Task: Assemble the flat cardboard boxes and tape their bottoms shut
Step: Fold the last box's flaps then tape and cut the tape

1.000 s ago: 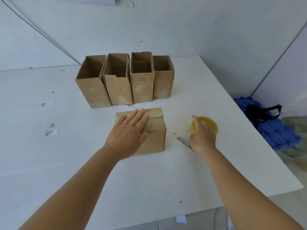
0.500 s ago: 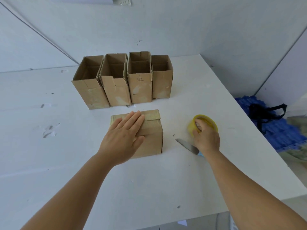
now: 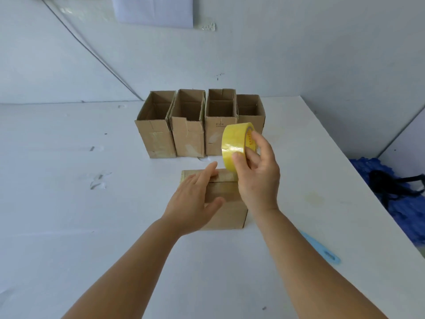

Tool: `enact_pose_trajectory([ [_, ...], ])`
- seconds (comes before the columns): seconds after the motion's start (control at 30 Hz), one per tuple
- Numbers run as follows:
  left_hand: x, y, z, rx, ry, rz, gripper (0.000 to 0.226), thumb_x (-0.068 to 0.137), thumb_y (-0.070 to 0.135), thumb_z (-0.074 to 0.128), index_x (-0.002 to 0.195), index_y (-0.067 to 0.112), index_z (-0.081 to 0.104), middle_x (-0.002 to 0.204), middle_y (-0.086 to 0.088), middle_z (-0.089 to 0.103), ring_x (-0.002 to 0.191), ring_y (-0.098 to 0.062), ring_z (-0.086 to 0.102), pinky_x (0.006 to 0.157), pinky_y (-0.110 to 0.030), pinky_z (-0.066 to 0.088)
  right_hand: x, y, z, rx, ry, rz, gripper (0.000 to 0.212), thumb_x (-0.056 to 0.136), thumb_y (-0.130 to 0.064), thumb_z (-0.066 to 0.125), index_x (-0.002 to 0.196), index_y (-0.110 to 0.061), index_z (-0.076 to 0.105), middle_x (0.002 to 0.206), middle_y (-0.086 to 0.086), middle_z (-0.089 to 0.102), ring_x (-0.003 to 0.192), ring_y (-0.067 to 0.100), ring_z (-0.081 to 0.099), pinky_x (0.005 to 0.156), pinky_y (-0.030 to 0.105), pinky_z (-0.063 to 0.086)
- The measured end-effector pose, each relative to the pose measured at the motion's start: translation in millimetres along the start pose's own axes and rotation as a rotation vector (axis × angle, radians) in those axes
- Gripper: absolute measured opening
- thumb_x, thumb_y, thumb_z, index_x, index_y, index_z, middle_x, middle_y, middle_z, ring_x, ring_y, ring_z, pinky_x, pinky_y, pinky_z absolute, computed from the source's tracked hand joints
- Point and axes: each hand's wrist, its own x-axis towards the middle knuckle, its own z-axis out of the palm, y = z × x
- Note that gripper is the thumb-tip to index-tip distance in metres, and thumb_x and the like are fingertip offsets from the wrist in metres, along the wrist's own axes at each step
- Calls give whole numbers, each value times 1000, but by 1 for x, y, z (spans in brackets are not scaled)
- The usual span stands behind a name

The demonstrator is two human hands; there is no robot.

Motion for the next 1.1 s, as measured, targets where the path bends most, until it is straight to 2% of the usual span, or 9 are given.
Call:
enact_pose_trajectory([
  [0.17,4,3,-12,-350,62,-107,45,87,17,57,130,25,47,123,15,59,115,0,52,95,-21,44,-17,13,23,-70,-23,-75,52,84,-21,67,133,-27,48,113,-6,69,112,-4,56,83,1,39],
  [0.27,6,10,-18,-526,240,-255,28,90,19,57,116,27,54,113,16,61,104,6,56,85,-8,43,-19,20,27,-99,-17,-95,47,82,-21,70,126,-25,55,111,-8,69,107,1,61,81,-1,40],
  [0.37,5,24,-23,-598,375,-428,6,89,29,57,93,27,61,89,14,67,84,0,62,74,-13,47,-19,25,29,-114,11,-87,39,79,-22,73,116,-22,61,105,-9,71,98,2,64,77,-1,39],
  [0.47,11,35,-30,-787,242,-557,42,81,53,53,76,15,70,74,4,71,74,-11,67,75,-33,55,-21,26,31,-170,1,-143,33,79,-27,74,109,-21,62,92,-17,66,88,-6,56,68,-4,35],
  [0.53,17,38,-34,-848,165,-617,51,78,54,56,73,5,70,74,-5,71,70,-15,66,79,-41,55,-23,26,31,-192,1,-176,30,79,-29,74,105,-20,62,88,-18,64,85,-8,53,66,-4,34],
  [0.67,23,33,-34,-829,265,-715,28,82,25,65,71,0,69,65,-6,65,63,-16,58,75,-39,55,-25,29,28,-245,-43,-266,29,79,-26,74,103,-15,62,87,-12,62,75,3,54,64,-1,35],
  [0.83,22,29,-30,-882,300,-733,18,81,16,62,79,-1,67,68,-5,64,69,-18,60,75,-40,56,-22,30,26,-239,-89,-342,29,74,-17,79,96,-10,62,87,-8,57,77,11,52,67,3,36],
  [1.0,25,28,-24,-936,363,-740,15,88,16,51,79,9,60,84,-9,72,83,-24,69,81,-42,57,-26,33,23,-81,-51,-366,21,77,-7,71,87,-13,53,85,-8,52,79,23,58,71,28,51],
  [1.1,27,27,-21,-984,377,-723,19,92,19,50,82,7,60,82,-7,72,74,-17,71,74,-32,59,-23,33,25,10,63,-243,44,79,6,67,80,-28,39,77,6,46,66,27,50,63,30,46],
])
